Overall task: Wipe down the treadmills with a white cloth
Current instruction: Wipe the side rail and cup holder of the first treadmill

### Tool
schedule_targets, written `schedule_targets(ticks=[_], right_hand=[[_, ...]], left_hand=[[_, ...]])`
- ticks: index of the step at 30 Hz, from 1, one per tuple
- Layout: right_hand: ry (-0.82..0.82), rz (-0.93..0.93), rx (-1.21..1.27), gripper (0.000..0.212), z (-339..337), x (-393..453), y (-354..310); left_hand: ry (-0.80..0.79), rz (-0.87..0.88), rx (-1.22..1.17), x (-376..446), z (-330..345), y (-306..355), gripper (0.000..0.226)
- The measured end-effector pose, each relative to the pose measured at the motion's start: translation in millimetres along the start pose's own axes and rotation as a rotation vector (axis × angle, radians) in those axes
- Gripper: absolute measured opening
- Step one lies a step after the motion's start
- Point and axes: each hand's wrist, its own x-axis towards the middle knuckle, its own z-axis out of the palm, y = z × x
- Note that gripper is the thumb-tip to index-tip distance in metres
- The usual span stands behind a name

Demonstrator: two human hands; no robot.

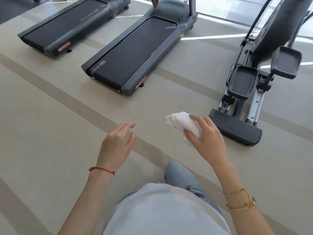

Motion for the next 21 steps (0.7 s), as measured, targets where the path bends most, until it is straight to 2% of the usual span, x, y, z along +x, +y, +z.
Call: schedule_targets(ticks=[9,21], right_hand=[[0.011,0.032,-0.018,0.045,19,166,39],[0.027,0.021,-0.049,0.045,-16,424,96]], left_hand=[[-0.04,0.033,-0.016,184,48,-7,0.028],[0.031,0.063,-0.058,447,90,27,0.029]])
